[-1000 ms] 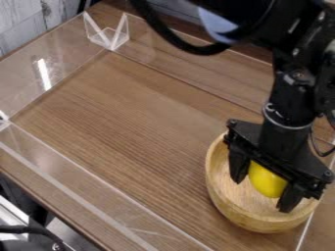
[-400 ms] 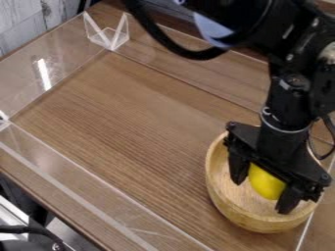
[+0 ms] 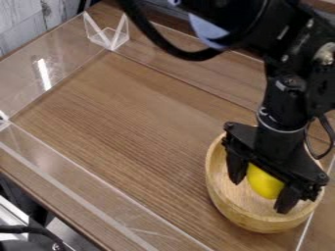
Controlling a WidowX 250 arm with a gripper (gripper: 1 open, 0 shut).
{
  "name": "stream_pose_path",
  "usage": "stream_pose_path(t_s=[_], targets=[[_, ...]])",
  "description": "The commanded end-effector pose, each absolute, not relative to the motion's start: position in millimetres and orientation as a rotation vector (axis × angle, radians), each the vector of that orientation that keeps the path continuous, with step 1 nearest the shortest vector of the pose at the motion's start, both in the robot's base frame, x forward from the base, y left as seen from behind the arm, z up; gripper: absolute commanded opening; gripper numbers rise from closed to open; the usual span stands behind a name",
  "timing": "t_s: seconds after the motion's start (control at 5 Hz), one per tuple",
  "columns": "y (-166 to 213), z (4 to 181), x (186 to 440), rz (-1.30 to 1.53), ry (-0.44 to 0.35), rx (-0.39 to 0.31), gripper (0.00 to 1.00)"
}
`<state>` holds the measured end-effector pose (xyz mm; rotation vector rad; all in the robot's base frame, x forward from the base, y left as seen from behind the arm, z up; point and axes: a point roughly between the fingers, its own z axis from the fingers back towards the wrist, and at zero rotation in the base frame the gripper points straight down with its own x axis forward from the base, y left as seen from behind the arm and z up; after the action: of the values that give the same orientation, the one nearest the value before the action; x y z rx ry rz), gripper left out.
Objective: Put the lemon in the brown bowl
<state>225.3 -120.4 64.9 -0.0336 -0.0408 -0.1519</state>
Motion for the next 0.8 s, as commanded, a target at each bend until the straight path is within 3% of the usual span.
stream_pose_path(t_s=[0.0, 0.6], targets=[[-120.4, 80.3, 231.6, -0.144, -0.106, -0.061, 1.00], [-118.5, 83.3, 230.3, -0.138, -0.111, -0.067, 1.00]])
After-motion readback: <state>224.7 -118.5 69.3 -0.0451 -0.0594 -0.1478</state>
